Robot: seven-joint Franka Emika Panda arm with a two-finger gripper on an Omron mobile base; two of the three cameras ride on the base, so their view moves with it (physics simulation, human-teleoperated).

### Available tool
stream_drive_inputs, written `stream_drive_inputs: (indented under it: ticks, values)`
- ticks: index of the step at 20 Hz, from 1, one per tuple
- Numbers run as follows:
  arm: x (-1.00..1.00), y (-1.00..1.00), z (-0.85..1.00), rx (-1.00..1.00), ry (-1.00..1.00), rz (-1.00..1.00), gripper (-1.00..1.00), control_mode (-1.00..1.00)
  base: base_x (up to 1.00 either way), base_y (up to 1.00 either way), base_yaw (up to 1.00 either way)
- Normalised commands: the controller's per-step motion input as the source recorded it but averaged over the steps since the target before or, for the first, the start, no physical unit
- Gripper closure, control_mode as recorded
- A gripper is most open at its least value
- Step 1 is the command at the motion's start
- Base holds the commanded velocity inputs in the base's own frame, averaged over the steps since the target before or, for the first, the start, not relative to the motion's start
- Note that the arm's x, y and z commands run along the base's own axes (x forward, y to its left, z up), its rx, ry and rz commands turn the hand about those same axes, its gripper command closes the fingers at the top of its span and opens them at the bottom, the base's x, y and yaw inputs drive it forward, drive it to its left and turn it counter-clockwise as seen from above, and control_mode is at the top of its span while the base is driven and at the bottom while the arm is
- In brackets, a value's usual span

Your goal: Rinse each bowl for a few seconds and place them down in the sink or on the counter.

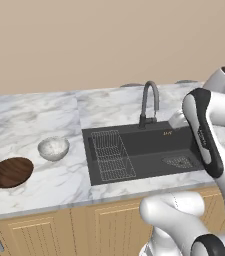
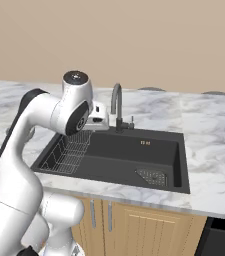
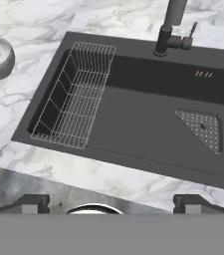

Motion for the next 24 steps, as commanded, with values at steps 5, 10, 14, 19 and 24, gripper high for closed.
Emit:
stream_drive_inputs:
  ticks: [5,10,14,19,24]
  values:
    - [0.02,-0.33,-0.01,0.04,-0.1,0.09,-1.0,-1.0,0.0,0.0,0.0]
    - [0.09,-0.31,-0.14,0.01,-0.16,0.09,-1.0,-1.0,0.0,0.0,0.0]
    - [0.16,-0.27,-0.2,0.0,-0.2,0.1,-1.0,-1.0,0.0,0.0,0.0]
    - [0.21,-0.22,-0.22,0.02,-0.2,0.12,-1.0,-1.0,0.0,0.0,0.0]
    - [0.18,-0.15,-0.25,0.03,-0.2,0.13,-1.0,-1.0,0.0,0.0,0.0]
